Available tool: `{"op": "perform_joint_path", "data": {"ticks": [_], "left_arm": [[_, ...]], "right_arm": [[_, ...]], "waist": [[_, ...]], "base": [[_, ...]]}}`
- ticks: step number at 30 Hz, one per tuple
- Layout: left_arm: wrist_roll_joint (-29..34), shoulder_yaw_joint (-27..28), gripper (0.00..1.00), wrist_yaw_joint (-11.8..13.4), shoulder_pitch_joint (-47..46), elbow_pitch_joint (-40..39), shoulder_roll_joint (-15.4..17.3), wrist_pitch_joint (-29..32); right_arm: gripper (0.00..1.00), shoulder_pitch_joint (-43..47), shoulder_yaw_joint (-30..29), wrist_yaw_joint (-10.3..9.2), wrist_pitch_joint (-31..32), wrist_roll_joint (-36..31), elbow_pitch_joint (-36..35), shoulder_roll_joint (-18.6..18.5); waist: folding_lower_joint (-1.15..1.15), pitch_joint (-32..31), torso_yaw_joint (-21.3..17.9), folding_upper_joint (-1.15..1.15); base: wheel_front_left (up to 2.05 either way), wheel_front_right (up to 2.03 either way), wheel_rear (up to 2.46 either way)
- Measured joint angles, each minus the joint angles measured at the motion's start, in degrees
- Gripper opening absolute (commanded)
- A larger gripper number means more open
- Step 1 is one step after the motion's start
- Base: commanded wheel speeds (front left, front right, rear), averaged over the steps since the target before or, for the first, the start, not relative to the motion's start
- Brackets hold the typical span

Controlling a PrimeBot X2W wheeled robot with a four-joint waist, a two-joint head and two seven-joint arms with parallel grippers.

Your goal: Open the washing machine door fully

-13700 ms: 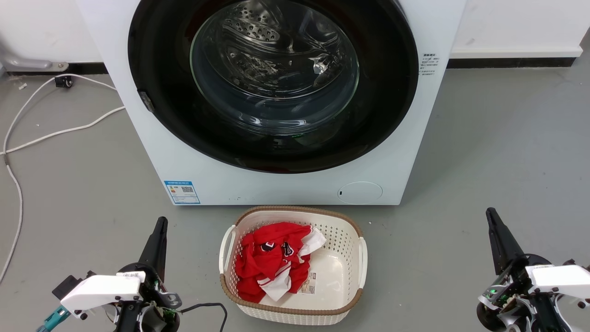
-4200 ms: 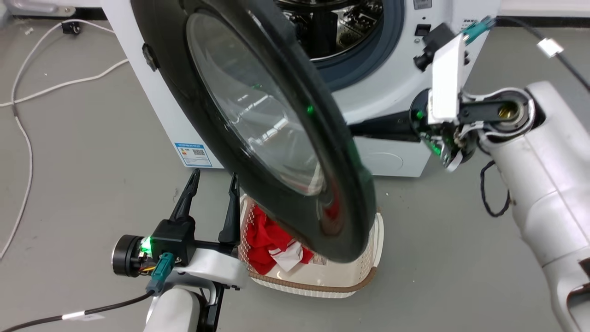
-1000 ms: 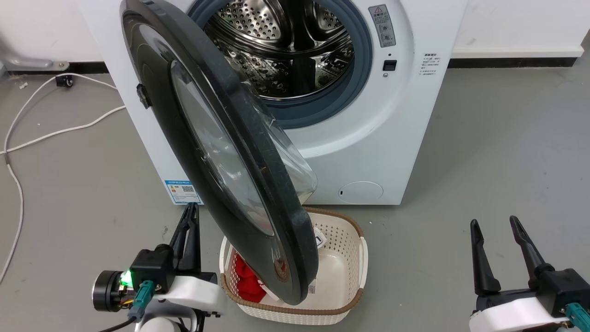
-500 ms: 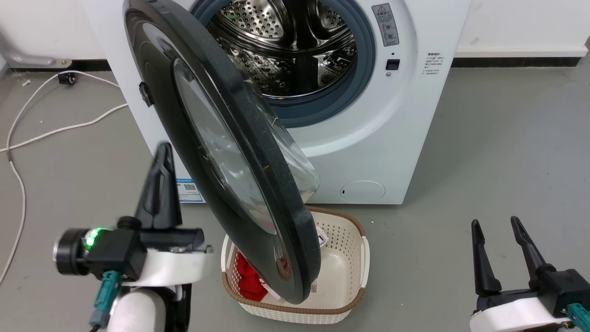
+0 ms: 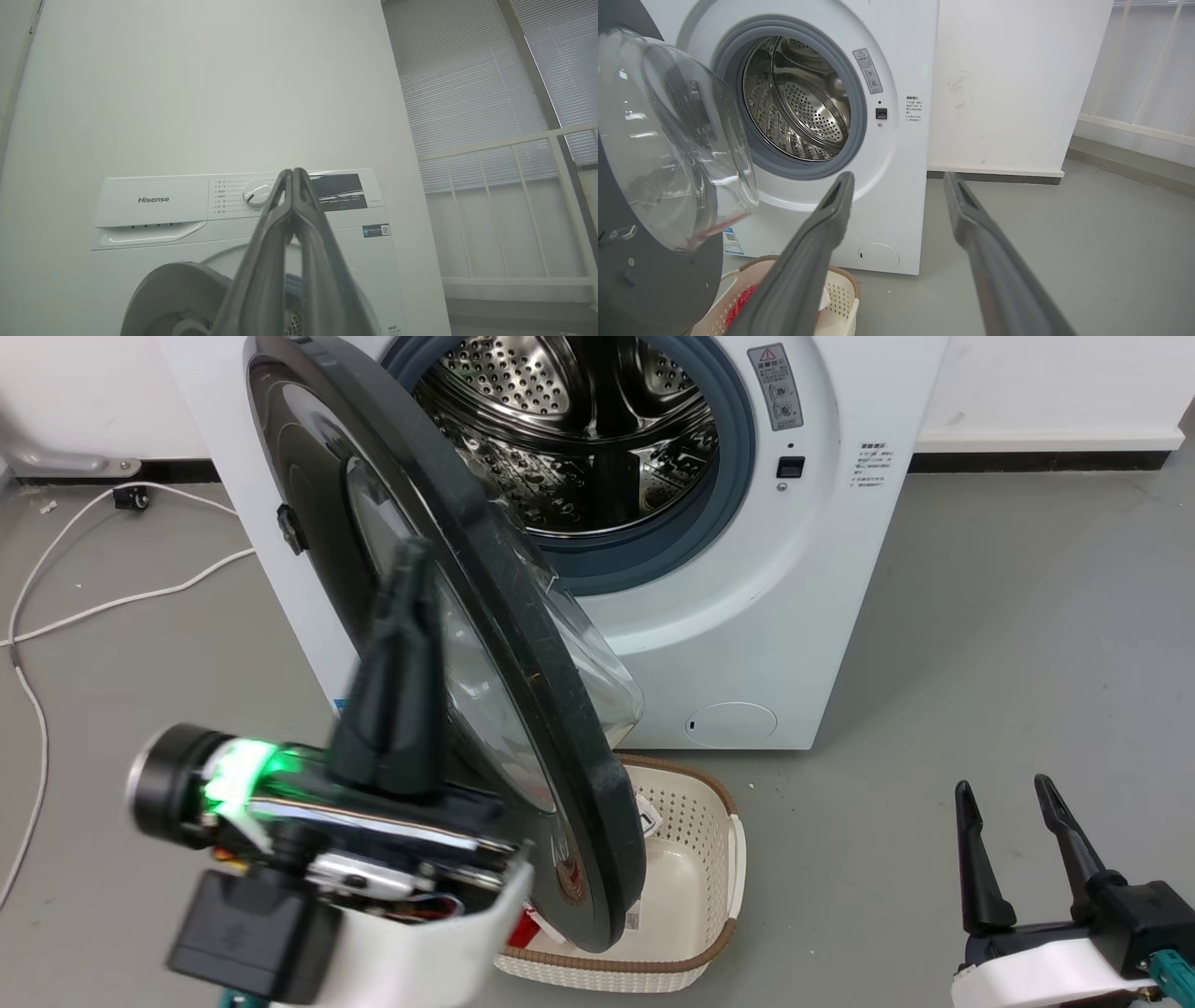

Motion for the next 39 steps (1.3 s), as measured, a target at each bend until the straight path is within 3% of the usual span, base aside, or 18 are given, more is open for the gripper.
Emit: {"op": "perform_joint_path", "data": {"ticks": [8,16,20,25,39], "left_arm": [[-4.99,-10.79,0.0,-2.19,1.93,0.24,-0.04,8.21],[-8.86,-16.73,0.0,-2.45,5.31,3.5,-0.02,20.85],[-9.33,-18.47,0.0,-2.41,7.53,7.01,0.37,23.93],[-8.86,-19.48,0.0,-1.65,9.78,12.11,0.78,23.71],[-8.93,-19.97,0.0,0.48,7.31,23.05,0.36,14.73]], "right_arm": [[1.0,-0.08,-0.22,0.0,-0.01,0.25,0.31,0.0],[1.0,-0.09,-0.21,0.0,0.08,1.21,1.04,0.01],[1.0,-0.15,0.31,0.0,0.1,1.31,1.21,0.01],[1.0,-0.19,0.38,0.0,0.18,1.35,1.41,0.01],[1.0,-1.09,0.92,0.0,0.41,1.82,1.86,0.01]], "waist": [[0.0,-0.04,-0.34,0.0],[0.0,-0.33,-0.15,0.0],[0.0,-0.25,-0.38,0.0],[0.0,0.27,-0.54,0.0],[0.0,1.43,-0.82,0.0]], "base": [[0.0,0.0,0.0],[0.0,0.0,0.0],[0.0,0.0,0.0],[0.0,0.0,0.0],[0.0,0.0,0.0]]}}
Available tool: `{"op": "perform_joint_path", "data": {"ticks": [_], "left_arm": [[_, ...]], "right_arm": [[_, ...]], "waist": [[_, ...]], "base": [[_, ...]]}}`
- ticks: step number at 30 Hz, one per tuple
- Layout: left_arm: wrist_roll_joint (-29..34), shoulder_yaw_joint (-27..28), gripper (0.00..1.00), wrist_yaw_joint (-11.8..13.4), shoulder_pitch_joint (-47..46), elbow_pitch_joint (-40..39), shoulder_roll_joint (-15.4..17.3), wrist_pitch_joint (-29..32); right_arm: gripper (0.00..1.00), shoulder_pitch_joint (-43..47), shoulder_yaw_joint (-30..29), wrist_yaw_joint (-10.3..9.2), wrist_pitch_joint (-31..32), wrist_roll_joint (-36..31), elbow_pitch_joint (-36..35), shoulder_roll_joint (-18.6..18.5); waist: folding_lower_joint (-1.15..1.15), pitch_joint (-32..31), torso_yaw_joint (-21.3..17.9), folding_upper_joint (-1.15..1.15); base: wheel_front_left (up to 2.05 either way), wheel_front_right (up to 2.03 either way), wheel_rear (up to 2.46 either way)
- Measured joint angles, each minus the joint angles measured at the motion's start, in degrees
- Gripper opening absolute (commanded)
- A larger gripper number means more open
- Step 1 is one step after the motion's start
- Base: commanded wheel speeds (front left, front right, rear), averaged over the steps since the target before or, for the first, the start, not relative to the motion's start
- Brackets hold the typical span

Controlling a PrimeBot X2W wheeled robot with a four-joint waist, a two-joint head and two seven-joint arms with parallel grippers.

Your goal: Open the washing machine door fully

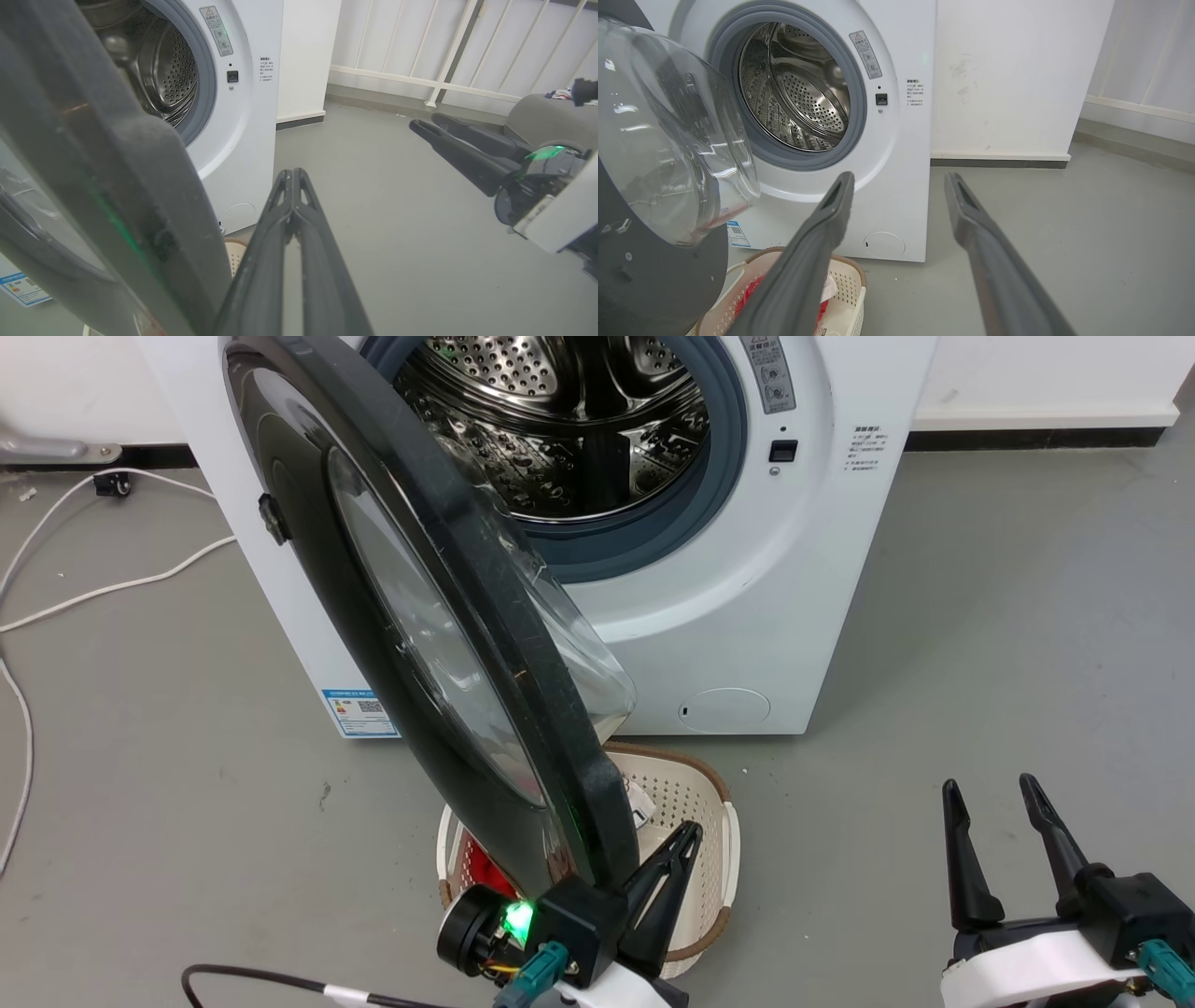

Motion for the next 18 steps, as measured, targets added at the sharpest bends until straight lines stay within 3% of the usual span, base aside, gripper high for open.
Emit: {"op": "perform_joint_path", "data": {"ticks": [18], "left_arm": [[-1.49,1.83,0.0,4.72,-3.02,5.06,-0.32,-5.05]], "right_arm": [[1.0,-0.31,0.18,0.0,0.19,0.96,0.37,0.0]], "waist": [[0.0,0.69,-0.01,0.0]], "base": [[0.0,0.0,0.0]]}}
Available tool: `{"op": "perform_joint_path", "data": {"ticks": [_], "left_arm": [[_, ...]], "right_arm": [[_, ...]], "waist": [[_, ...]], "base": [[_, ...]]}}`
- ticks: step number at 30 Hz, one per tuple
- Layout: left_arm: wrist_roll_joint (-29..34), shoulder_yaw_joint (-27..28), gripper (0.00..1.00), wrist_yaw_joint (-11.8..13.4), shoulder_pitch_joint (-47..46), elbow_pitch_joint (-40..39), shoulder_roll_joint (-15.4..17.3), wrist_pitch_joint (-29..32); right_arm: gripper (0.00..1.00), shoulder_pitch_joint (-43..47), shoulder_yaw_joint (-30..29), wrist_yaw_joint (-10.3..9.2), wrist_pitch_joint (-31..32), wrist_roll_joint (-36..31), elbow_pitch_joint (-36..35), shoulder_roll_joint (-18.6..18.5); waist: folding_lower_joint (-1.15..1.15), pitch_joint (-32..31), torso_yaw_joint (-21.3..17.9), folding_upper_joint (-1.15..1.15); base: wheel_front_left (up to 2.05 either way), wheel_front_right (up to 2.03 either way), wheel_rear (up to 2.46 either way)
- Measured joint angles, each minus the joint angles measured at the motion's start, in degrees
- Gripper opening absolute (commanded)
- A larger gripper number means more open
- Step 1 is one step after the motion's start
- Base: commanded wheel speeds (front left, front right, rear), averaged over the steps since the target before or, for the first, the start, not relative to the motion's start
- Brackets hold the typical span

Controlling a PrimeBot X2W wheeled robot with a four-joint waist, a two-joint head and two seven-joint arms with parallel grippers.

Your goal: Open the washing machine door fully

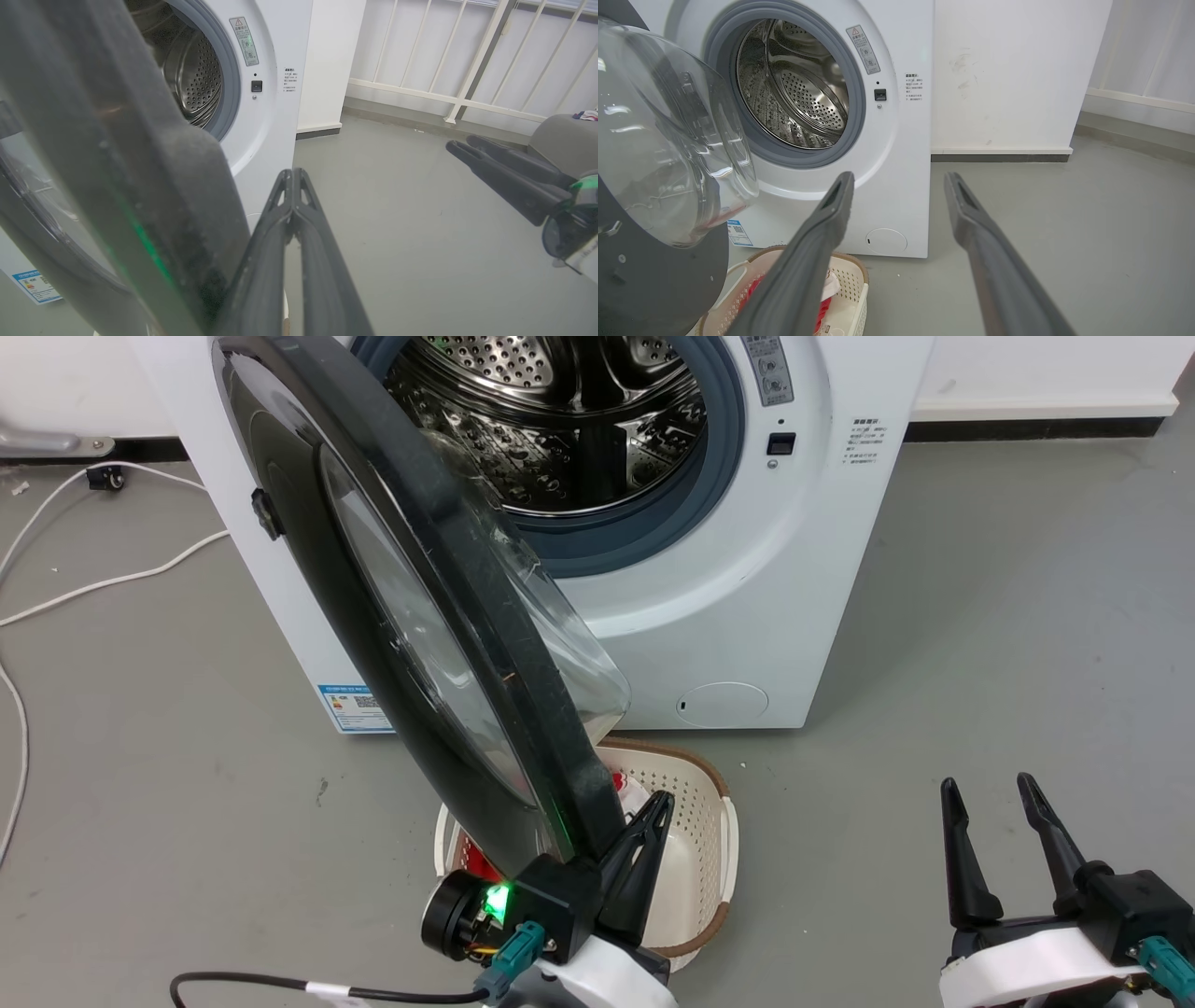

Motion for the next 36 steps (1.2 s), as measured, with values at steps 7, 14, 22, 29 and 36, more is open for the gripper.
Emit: {"op": "perform_joint_path", "data": {"ticks": [7,14,22,29,36], "left_arm": [[-0.36,0.4,0.0,1.32,1.65,-1.51,0.8,-0.22],[-0.3,0.93,0.0,2.96,4.75,-4.07,2.6,0.24],[-0.48,1.48,0.0,4.47,8.27,-5.82,4.03,0.76],[-0.41,1.85,0.0,5.6,10.36,-7.45,5.28,0.8],[0.02,2.67,0.0,7.2,11.69,-9.23,6.32,0.7]], "right_arm": [[1.0,0.03,0.09,0.0,0.0,0.34,0.4,0.0],[1.0,0.36,-0.23,0.0,-0.09,0.49,0.82,0.0],[1.0,0.65,-0.13,0.0,-0.04,0.57,1.03,0.0],[1.0,1.02,-0.44,0.0,0.07,0.57,1.05,0.01],[1.0,1.59,-0.74,0.0,0.19,1.02,1.08,0.01]], "waist": [[0.0,-0.62,0.31,0.0],[0.0,-1.79,1.37,0.0],[0.0,-2.95,3.73,0.0],[0.0,-3.5,6.96,0.0],[0.0,-3.69,11.36,0.0]], "base": [[0.0,0.0,0.0],[0.0,0.0,0.0],[0.0,0.0,0.0],[0.0,0.0,0.0],[0.0,0.0,0.0]]}}
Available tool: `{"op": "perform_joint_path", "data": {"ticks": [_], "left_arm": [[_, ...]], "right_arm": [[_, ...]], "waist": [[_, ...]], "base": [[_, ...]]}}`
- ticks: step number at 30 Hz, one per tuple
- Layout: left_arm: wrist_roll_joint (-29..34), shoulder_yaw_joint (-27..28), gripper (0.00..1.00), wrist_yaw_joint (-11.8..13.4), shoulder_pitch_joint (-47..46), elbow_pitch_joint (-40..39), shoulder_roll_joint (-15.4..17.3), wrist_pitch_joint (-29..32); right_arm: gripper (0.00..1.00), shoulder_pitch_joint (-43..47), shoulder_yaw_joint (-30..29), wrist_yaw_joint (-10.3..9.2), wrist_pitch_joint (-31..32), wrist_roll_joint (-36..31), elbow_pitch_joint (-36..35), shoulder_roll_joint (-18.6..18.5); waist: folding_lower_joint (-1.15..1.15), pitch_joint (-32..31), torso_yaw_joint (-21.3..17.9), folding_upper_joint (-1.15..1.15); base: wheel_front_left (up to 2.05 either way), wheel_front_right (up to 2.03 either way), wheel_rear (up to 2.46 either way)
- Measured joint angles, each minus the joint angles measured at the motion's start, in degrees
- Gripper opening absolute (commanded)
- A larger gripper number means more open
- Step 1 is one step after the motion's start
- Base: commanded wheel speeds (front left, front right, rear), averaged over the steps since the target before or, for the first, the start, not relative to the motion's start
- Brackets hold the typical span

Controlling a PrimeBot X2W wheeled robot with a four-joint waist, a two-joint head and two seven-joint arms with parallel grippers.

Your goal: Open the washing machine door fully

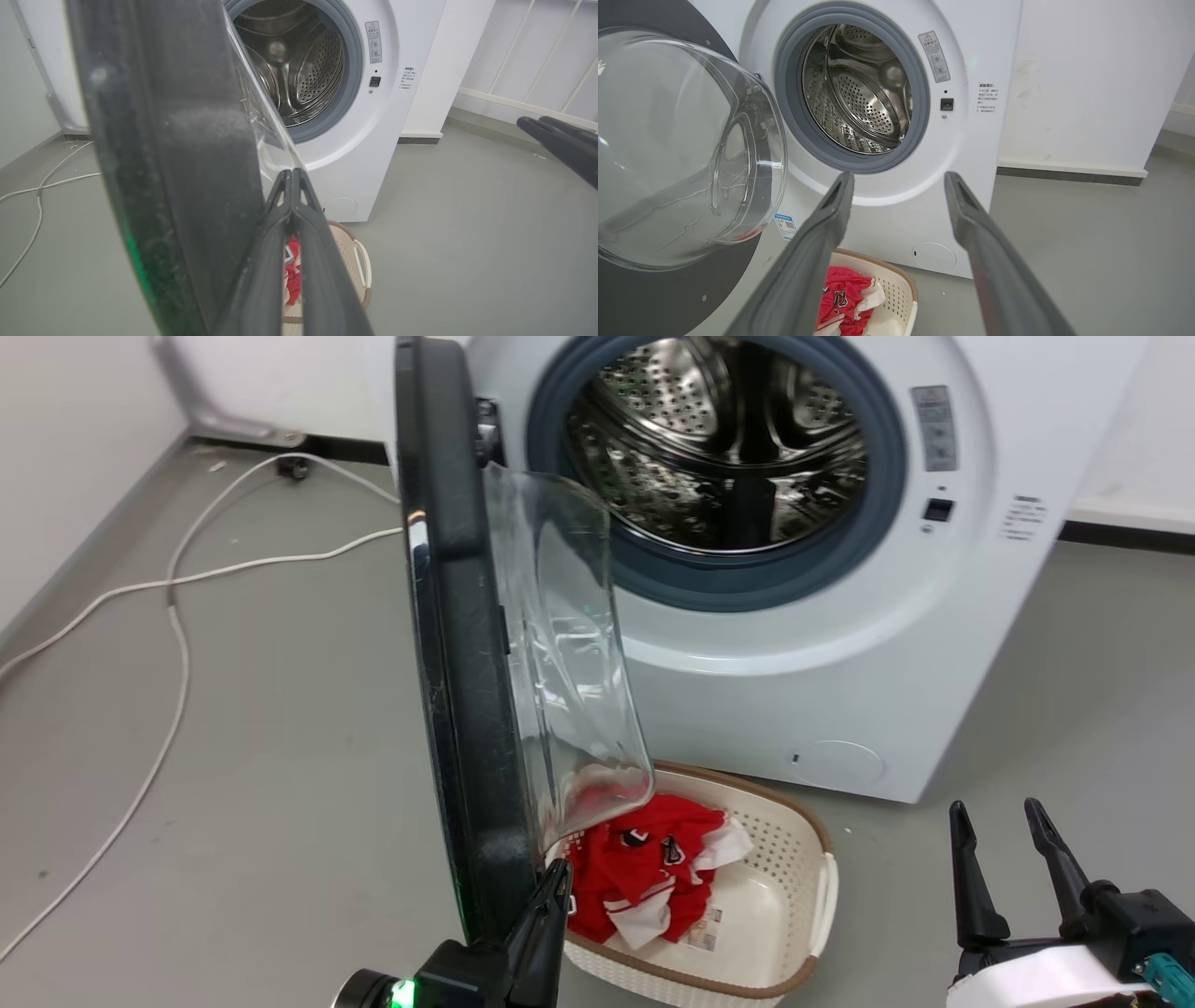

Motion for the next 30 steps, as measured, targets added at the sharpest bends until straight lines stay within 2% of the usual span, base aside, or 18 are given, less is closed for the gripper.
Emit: {"op": "perform_joint_path", "data": {"ticks": [17,22,30], "left_arm": [[-0.71,3.81,0.0,2.09,0.76,-0.19,2.25,-1.51],[-2.19,6.94,0.0,2.4,-0.68,2.42,3.31,-2.96],[-4.17,12.26,0.0,3.15,-4.31,6.68,4.87,-5.94]], "right_arm": [[1.0,0.21,0.03,0.0,-0.01,0.54,-0.16,0.03],[1.0,0.07,0.02,0.0,0.18,0.53,-0.2,0.03],[1.0,0.02,0.37,0.0,1.09,0.25,-0.56,0.03]], "waist": [[0.0,0.89,13.49,0.0],[0.0,1.39,14.96,0.0],[0.0,2.36,13.97,0.0]], "base": [[0.0,0.0,0.0],[0.0,0.0,0.0],[0.0,0.0,0.0]]}}
